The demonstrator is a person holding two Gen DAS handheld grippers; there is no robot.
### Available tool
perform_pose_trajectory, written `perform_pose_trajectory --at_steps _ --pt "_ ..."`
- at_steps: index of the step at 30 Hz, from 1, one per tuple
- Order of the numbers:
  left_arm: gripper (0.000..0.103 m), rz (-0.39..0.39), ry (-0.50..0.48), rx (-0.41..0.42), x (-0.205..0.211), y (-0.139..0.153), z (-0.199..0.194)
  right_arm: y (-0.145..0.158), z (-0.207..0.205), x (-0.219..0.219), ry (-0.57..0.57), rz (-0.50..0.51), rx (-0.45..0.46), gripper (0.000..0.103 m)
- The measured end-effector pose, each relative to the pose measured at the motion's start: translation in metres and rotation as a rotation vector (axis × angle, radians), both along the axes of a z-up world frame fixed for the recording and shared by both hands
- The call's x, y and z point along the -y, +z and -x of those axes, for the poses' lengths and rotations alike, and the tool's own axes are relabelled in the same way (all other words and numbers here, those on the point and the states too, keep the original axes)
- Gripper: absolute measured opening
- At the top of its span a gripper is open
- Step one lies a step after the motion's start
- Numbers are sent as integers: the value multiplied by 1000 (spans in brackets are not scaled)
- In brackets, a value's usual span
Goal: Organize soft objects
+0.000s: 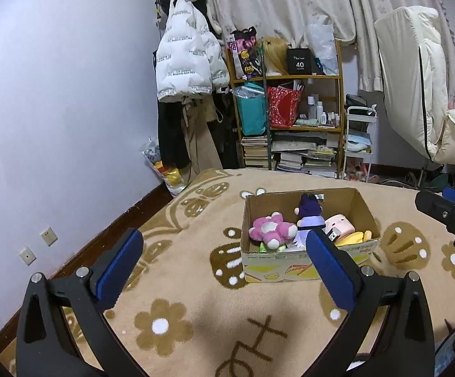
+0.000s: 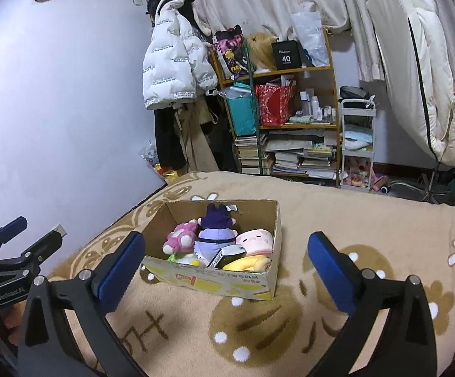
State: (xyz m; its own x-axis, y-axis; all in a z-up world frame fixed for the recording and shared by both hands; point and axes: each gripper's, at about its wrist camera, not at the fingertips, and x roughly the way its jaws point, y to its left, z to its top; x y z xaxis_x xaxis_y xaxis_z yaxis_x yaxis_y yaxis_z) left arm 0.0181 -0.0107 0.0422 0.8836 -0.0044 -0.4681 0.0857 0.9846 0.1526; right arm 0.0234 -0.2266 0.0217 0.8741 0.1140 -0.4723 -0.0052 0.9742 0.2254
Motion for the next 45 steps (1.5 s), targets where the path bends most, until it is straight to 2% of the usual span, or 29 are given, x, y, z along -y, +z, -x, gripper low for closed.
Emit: perform_pose_trajectory --at_steps 5,11,22,32,45 --pt "102 -40 2 31 3 4 18 1 6 -1 -3 3 -5 103" --pt "102 -35 -7 23 6 2 24 -4 19 -1 -15 4 -12 103" --pt "102 -12 -6 -23 3 -12 13 -18 20 8 -38 2 -33 103" --pt "102 -33 -7 -60 7 -24 3 -31 12 -2 -21 43 -70 103" --pt "102 -19 6 -92 4 -29 -4 -34 6 -2 -19 39 -85 103"
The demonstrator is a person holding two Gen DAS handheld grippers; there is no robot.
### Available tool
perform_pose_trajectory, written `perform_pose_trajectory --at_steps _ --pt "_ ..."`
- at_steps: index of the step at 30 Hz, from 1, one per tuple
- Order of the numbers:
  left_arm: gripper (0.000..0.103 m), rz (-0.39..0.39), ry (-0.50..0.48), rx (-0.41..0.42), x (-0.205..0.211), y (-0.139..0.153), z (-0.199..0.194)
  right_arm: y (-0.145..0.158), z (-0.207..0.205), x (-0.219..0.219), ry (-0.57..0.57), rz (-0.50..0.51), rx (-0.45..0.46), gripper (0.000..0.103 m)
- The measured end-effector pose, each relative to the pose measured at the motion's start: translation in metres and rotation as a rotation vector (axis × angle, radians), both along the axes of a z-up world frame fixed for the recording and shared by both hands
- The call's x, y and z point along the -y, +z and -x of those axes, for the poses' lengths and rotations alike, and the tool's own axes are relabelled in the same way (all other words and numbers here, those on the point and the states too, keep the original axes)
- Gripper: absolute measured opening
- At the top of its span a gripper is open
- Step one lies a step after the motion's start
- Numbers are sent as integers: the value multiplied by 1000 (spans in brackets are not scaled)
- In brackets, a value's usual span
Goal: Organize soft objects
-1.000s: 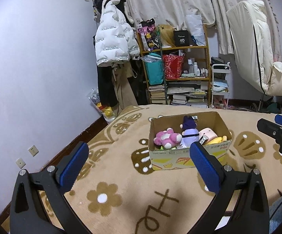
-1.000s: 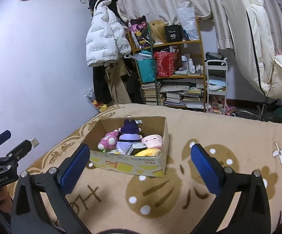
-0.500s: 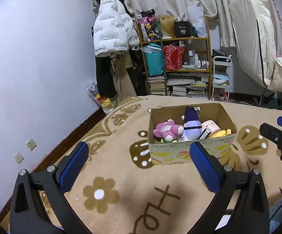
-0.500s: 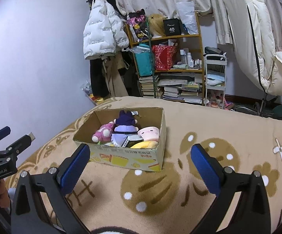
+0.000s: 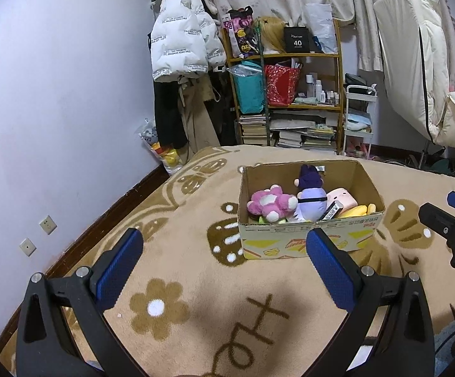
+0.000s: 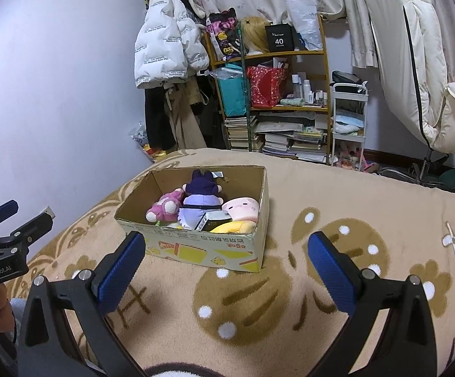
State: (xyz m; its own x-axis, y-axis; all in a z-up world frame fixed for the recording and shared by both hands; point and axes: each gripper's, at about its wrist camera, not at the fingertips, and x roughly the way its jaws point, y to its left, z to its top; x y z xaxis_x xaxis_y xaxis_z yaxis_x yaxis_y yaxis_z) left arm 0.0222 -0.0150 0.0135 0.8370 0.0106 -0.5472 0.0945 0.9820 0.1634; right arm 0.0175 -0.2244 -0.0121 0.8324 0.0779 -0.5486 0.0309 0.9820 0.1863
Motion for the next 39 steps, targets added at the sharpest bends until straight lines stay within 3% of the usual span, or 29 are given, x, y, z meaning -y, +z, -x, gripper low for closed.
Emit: perform_pose_trajectory --at_steps 39 --pt "102 -3 -29 -16 1 -4 2 -4 -1 4 -3 -4 -5 103"
